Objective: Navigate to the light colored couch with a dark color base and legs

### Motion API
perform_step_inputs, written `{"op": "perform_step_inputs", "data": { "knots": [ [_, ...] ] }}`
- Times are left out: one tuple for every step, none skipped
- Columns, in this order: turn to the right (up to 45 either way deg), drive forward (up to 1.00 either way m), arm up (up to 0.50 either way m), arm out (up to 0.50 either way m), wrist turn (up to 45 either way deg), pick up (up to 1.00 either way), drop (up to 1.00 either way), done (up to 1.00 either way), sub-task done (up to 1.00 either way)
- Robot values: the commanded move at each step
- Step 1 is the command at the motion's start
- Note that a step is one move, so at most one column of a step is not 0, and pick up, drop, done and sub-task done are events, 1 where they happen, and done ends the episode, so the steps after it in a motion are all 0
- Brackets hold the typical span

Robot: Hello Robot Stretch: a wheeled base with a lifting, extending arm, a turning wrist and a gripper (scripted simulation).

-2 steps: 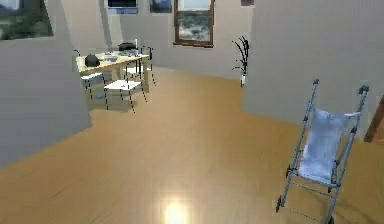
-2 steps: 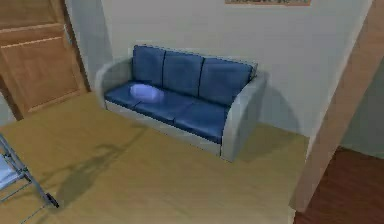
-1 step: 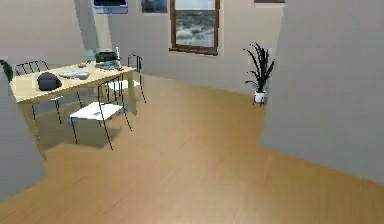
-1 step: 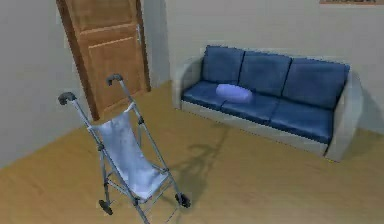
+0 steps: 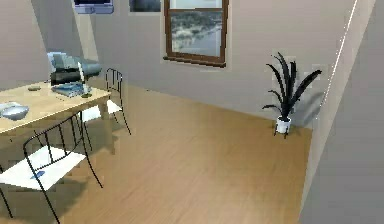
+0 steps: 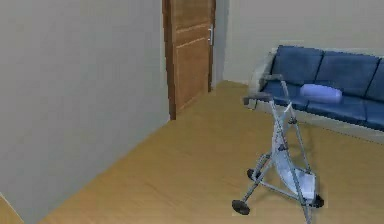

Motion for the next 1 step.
{"op": "perform_step_inputs", "data": {
  "knots": [
    [0.0,1.00,0.00,0.00,0.0,0.00,0.00,0.00,0.00]
  ]
}}
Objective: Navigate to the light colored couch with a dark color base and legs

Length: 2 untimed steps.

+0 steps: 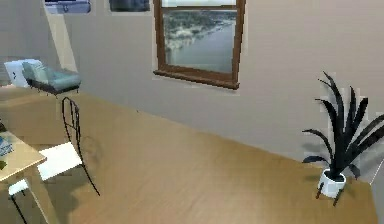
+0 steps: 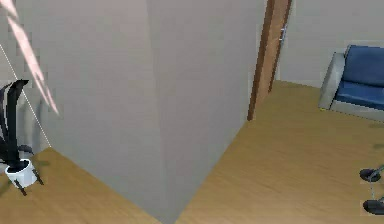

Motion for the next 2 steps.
{"op": "perform_step_inputs", "data": {
  "knots": [
    [0.0,0.15,0.00,0.00,0.0,0.00,0.00,0.00,0.00],
    [-6.0,0.00,0.00,0.00,0.0,0.00,0.00,0.00,0.00]
  ]
}}
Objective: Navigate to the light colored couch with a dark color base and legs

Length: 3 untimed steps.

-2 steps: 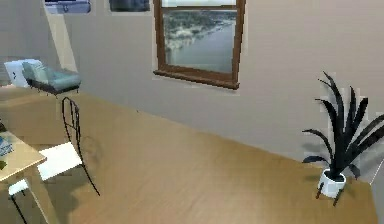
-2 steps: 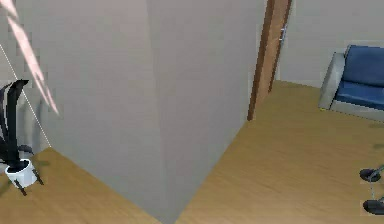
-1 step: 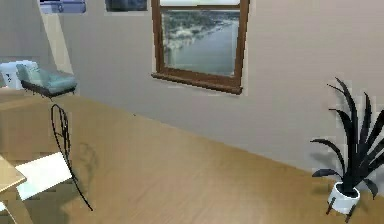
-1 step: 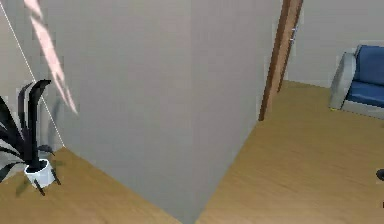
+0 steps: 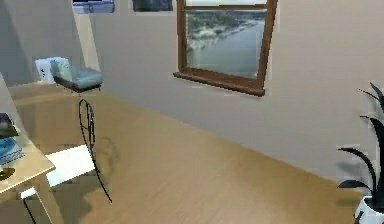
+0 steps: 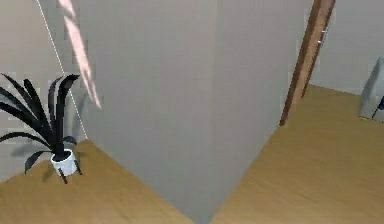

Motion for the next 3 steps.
{"op": "perform_step_inputs", "data": {
  "knots": [
    [0.0,1.00,0.00,0.00,0.0,0.00,0.00,0.00,0.00],
    [-6.0,0.00,0.00,0.00,0.0,0.00,0.00,0.00,0.00],
    [0.0,0.60,0.00,0.00,0.0,0.00,0.00,0.00,0.00]
  ]
}}
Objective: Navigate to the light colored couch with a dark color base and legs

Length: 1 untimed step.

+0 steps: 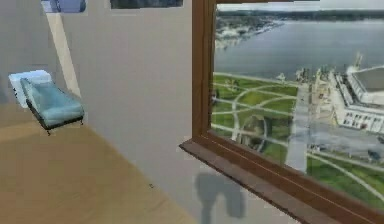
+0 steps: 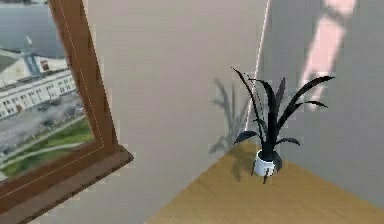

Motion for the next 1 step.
{"op": "perform_step_inputs", "data": {
  "knots": [
    [-45.0,0.00,0.00,0.00,0.0,0.00,0.00,0.00,0.00]
  ]
}}
